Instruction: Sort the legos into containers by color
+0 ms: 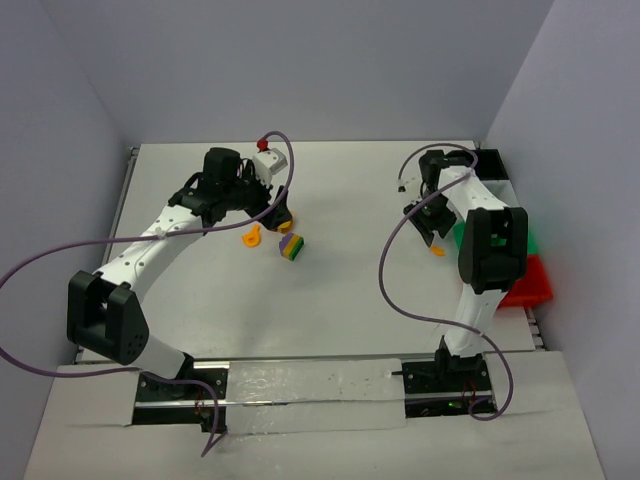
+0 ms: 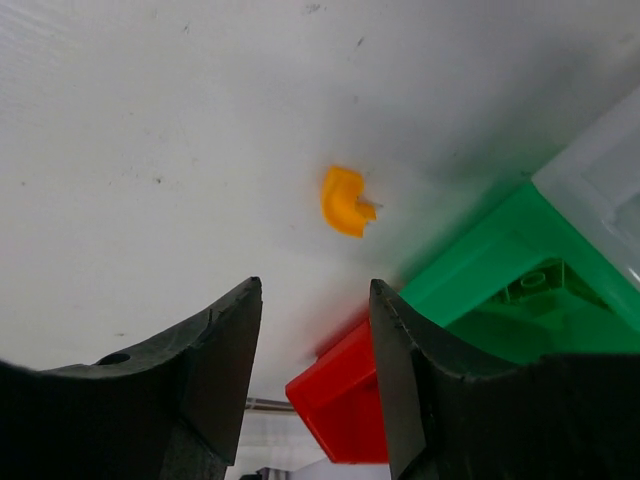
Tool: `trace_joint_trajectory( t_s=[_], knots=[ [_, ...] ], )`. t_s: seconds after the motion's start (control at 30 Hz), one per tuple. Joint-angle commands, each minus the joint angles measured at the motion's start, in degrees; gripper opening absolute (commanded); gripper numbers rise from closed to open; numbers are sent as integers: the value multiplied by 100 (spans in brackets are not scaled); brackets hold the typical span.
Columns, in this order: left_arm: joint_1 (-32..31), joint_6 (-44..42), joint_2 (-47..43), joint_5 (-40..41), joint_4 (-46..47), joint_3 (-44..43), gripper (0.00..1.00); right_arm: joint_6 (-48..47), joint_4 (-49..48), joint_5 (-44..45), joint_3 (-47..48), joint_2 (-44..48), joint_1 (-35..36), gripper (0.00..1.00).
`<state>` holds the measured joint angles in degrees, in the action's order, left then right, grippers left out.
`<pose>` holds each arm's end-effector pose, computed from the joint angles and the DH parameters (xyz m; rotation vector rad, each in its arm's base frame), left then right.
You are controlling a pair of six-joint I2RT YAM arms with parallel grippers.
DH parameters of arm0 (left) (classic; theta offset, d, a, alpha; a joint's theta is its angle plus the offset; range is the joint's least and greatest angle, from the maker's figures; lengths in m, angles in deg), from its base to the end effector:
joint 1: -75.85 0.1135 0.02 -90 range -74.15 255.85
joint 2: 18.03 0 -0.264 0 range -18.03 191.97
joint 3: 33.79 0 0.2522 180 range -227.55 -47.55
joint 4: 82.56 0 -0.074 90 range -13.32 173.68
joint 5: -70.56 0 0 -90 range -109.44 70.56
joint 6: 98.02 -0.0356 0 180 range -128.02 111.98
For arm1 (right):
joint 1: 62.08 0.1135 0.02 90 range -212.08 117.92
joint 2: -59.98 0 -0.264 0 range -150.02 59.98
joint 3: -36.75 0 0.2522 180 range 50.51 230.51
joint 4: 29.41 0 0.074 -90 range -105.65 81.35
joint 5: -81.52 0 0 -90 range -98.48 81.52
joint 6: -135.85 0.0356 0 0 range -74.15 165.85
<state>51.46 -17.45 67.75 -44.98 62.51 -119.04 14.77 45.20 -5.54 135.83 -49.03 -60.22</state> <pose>0.3026 -0.1541 0.3129 0.8759 2.0074 -0.6348 0.3647 0.0100 0.2106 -0.8640 2.9358 -0.1128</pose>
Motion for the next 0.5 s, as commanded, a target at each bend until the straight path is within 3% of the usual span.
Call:
trace_joint_trajectory(
  t_s=[0.0,0.47],
  knots=[
    [31,54,24,-127,62,-233,90,-201,-359,-129,-22,-216,-73,55],
    [30,92,176,-152,51,-349,93,-549,-452,-119,-52,-836,-337,55]
  ],
)
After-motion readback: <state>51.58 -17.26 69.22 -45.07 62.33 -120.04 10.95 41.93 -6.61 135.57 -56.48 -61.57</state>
